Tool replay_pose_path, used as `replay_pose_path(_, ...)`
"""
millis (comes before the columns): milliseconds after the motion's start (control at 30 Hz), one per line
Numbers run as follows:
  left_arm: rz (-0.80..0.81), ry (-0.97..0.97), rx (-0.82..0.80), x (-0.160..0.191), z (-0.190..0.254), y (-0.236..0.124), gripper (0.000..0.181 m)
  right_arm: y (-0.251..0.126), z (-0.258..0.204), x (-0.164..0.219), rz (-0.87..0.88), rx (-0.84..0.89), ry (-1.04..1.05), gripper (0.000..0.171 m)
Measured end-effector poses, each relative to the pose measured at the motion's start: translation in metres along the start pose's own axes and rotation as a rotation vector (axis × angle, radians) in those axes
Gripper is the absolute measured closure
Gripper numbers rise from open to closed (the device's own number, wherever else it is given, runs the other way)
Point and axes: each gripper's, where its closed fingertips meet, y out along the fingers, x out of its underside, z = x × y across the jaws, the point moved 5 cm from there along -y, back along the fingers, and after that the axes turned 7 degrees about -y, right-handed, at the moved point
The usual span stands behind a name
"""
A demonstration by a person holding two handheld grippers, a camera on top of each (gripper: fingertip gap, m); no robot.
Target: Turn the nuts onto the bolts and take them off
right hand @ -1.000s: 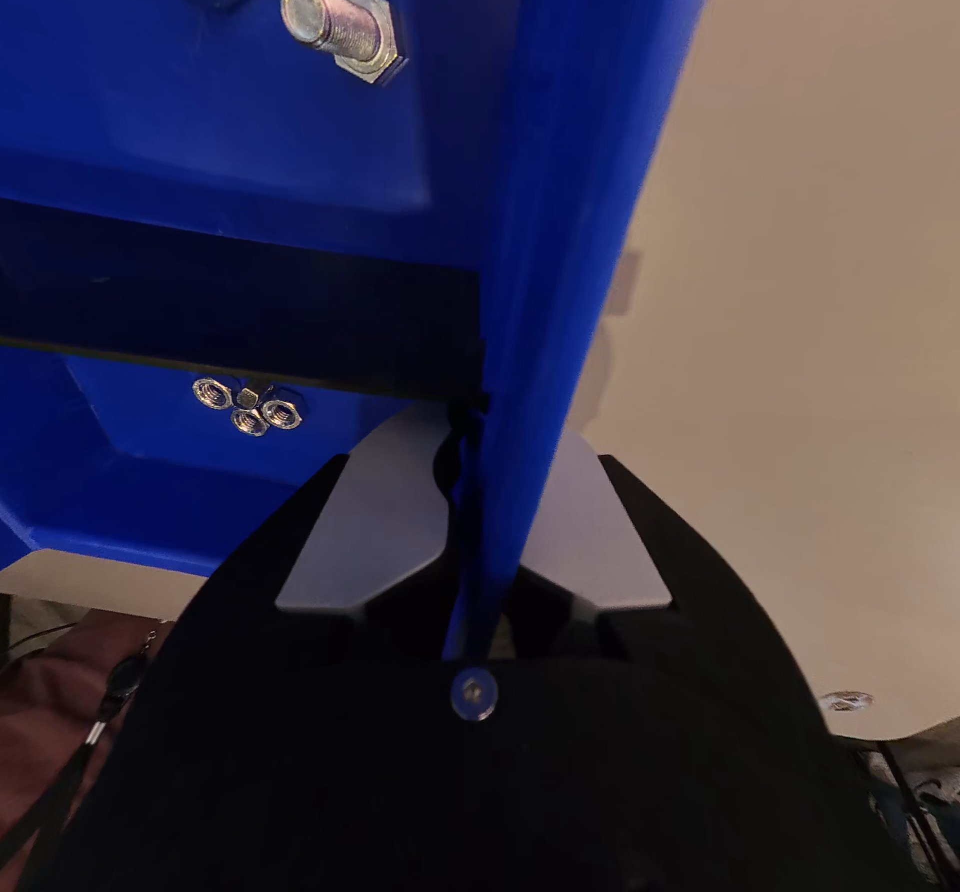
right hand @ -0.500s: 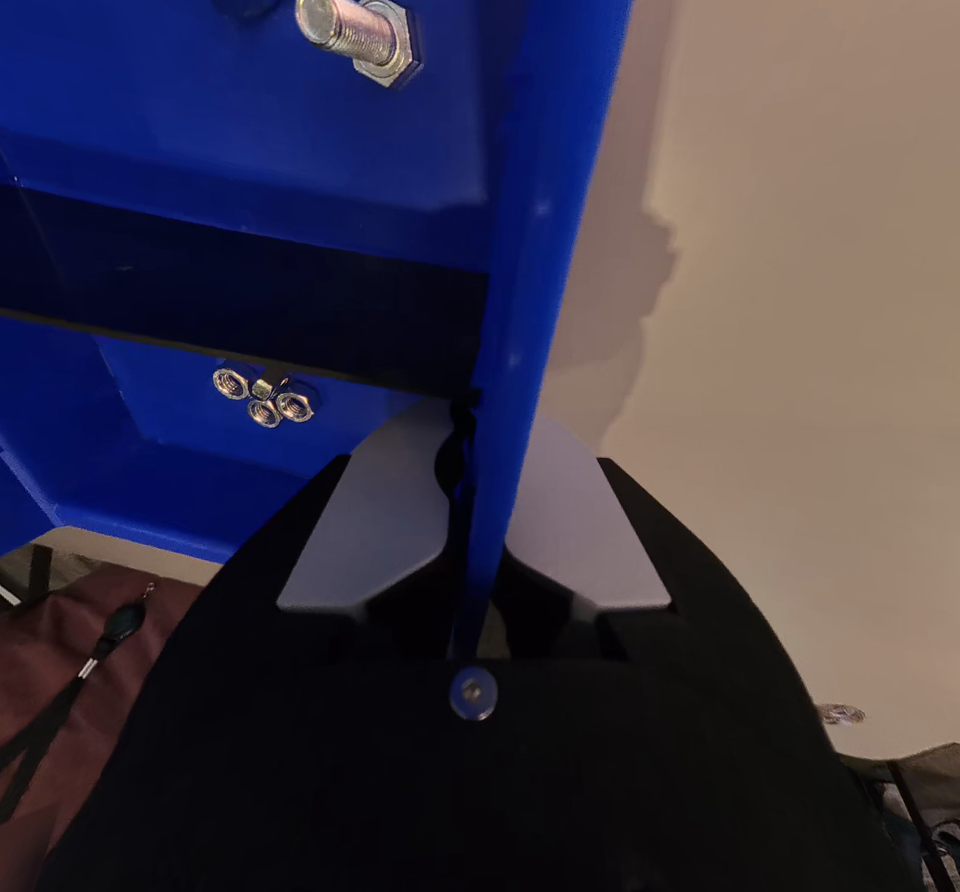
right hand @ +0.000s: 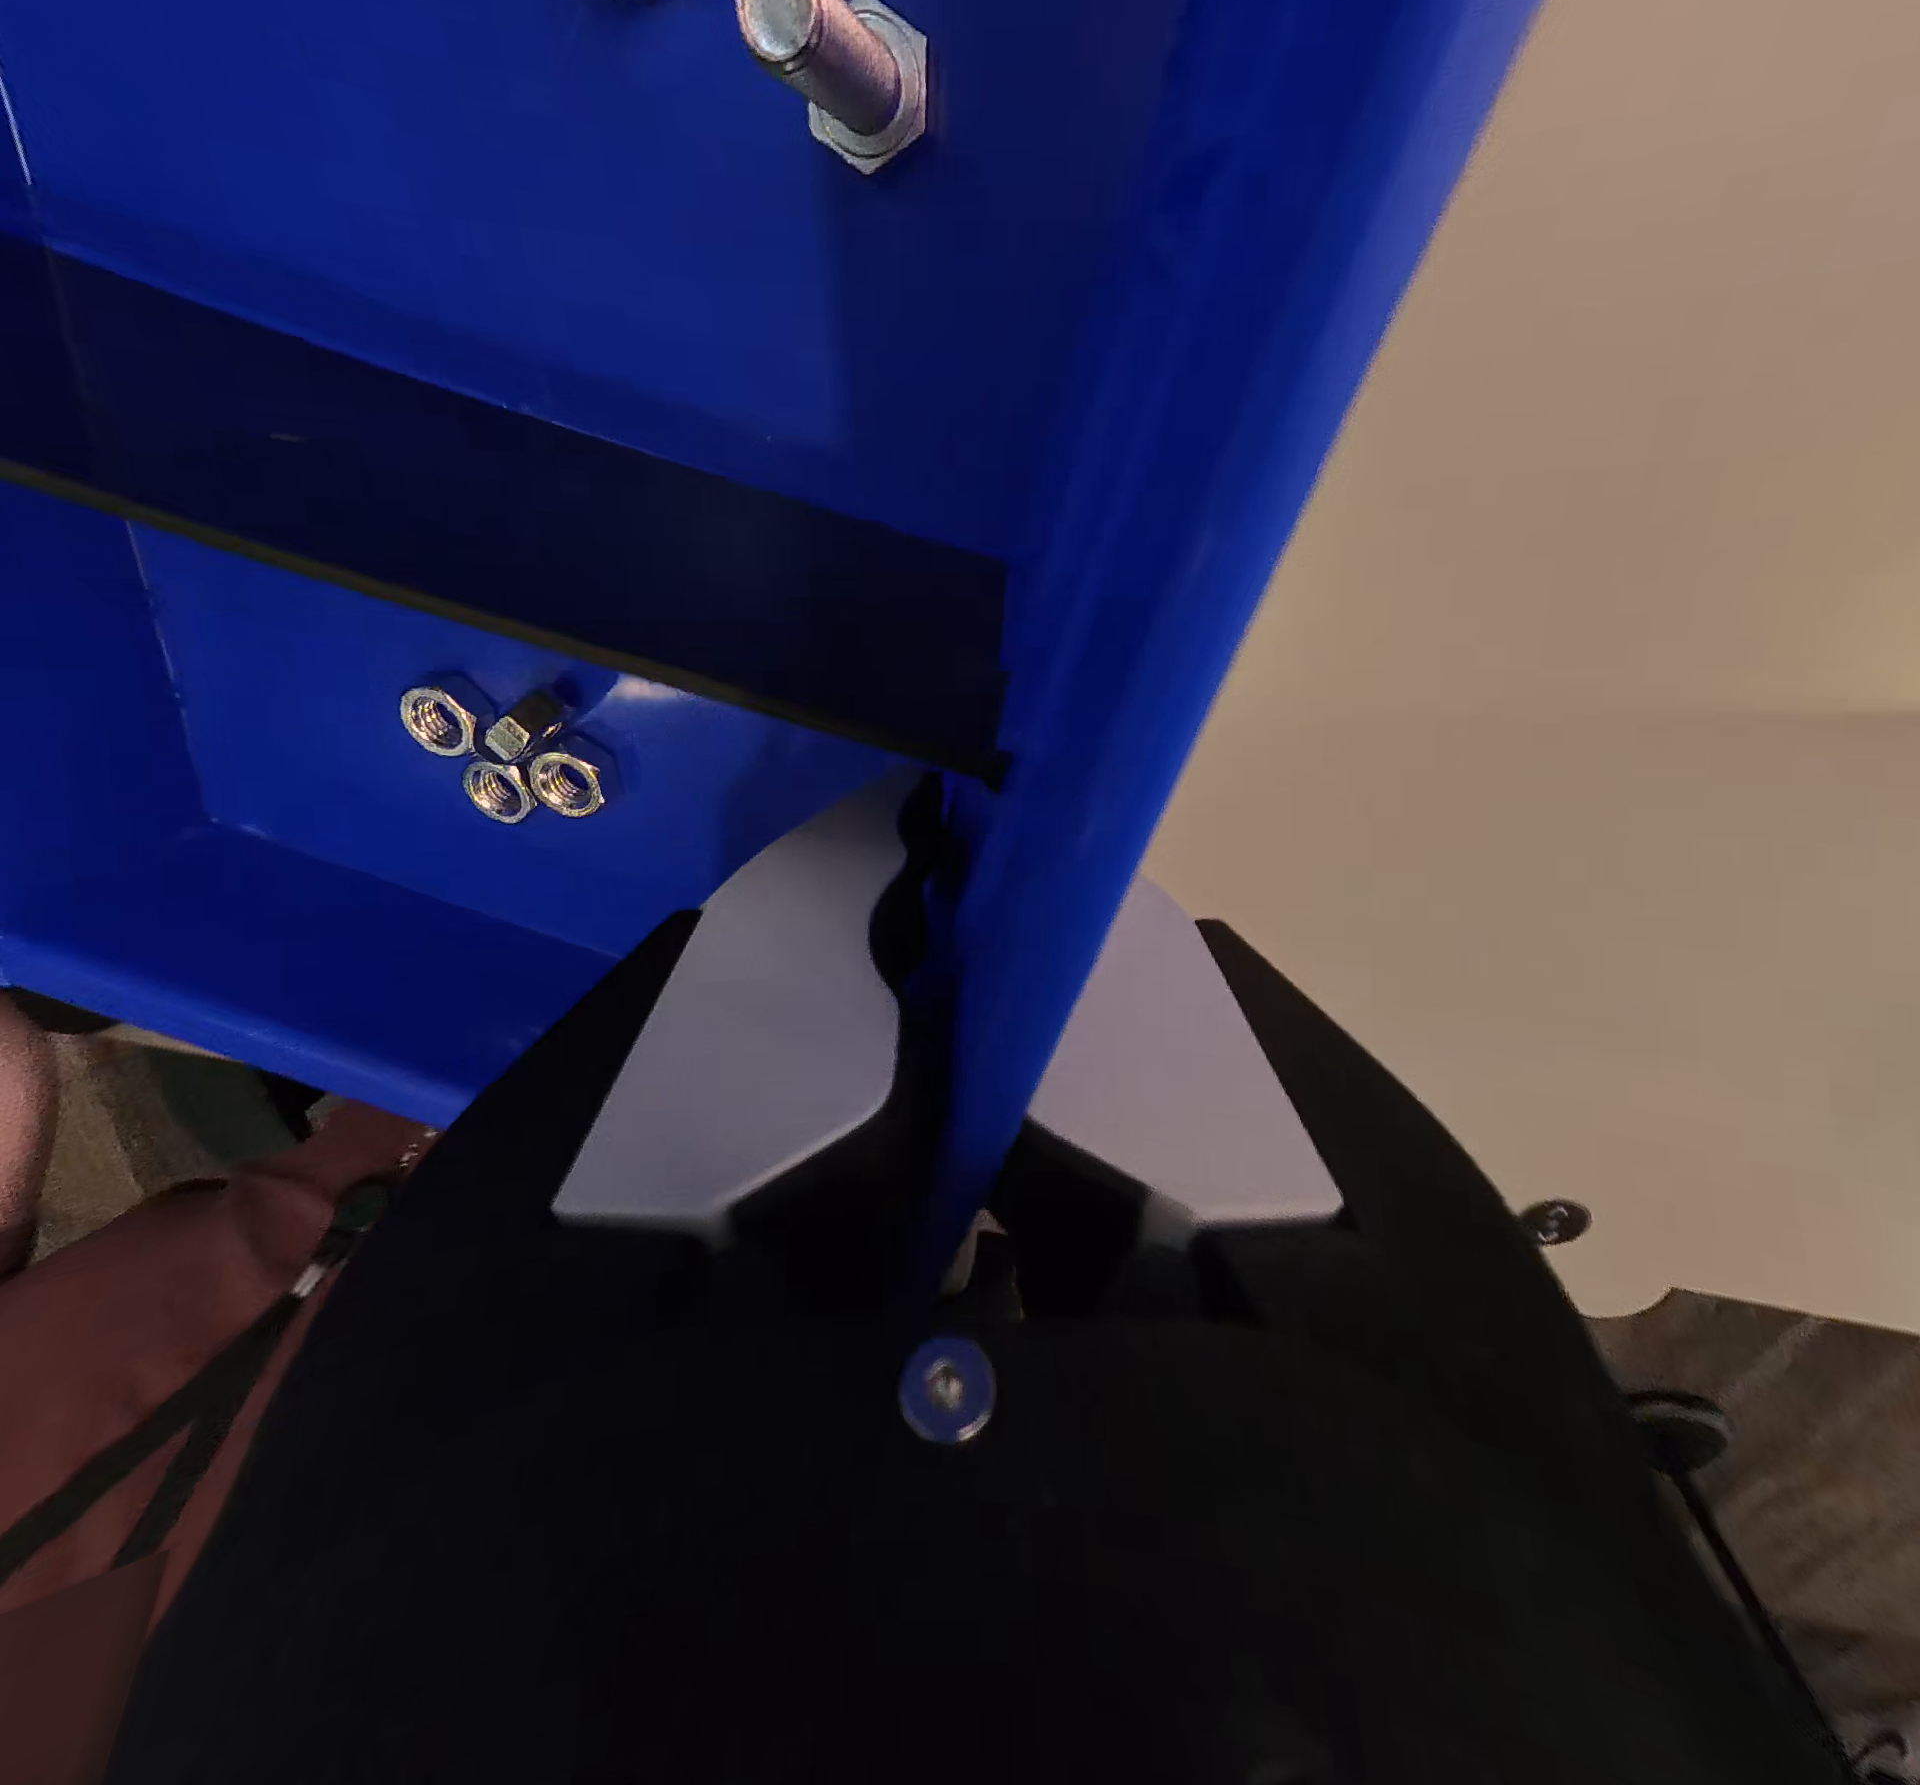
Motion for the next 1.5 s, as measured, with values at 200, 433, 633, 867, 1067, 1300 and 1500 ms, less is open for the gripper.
replay_pose_path(200, 0.268, 0.004, -0.044, -0.016, 0.006, -0.046, 0.122, -0.008, -0.112, -0.056, 0.047, -0.073, -0.147, 0.167)
replay_pose_path(433, 0.47, -0.031, -0.046, -0.011, 0.011, -0.093, 0.119, 0.024, -0.278, -0.112, 0.042, -0.282, -0.369, 0.166)
replay_pose_path(633, 0.538, -0.057, -0.02, -0.009, 0.011, -0.109, 0.118, 0.058, -0.389, -0.135, -0.02, -0.283, -0.52, 0.167)
replay_pose_path(867, 0.479, -0.046, 0.005, -0.004, 0.008, -0.103, 0.117, 0.12, -0.456, -0.139, -0.12, -0.258, -0.59, 0.166)
replay_pose_path(1067, 0.459, -0.047, 0.028, -0.005, 0.006, -0.099, 0.116, 0.174, -0.465, -0.132, -0.174, -0.193, -0.584, 0.165)
replay_pose_path(1300, 0.412, -0.027, 0.044, -0.006, 0.01, -0.088, 0.115, 0.191, -0.463, -0.126, -0.174, -0.145, -0.547, 0.164)
replay_pose_path(1500, 0.367, -0.016, 0.047, -0.004, 0.01, -0.081, 0.112, 0.144, -0.45, -0.131, 0.121, -0.133, -0.688, 0.14)
